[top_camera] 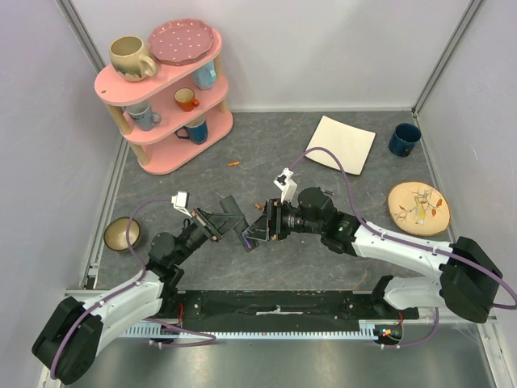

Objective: Load the batteries into the remote control

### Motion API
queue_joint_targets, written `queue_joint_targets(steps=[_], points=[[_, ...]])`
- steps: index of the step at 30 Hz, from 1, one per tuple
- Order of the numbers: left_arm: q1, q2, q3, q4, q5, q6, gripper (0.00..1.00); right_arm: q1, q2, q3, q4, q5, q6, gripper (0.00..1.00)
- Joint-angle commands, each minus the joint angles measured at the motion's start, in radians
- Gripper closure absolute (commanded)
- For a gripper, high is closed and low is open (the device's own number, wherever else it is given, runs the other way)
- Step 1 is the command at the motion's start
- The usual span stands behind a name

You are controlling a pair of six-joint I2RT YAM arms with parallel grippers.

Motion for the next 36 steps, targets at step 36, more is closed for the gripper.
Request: queue_joint_targets(steps=[36], points=[[0.003,-0.048,0.025,0.102,-0.018,-0.047,0.98,-0.002,0.047,-0.006,-0.009,0.021,-0.012,0.41]])
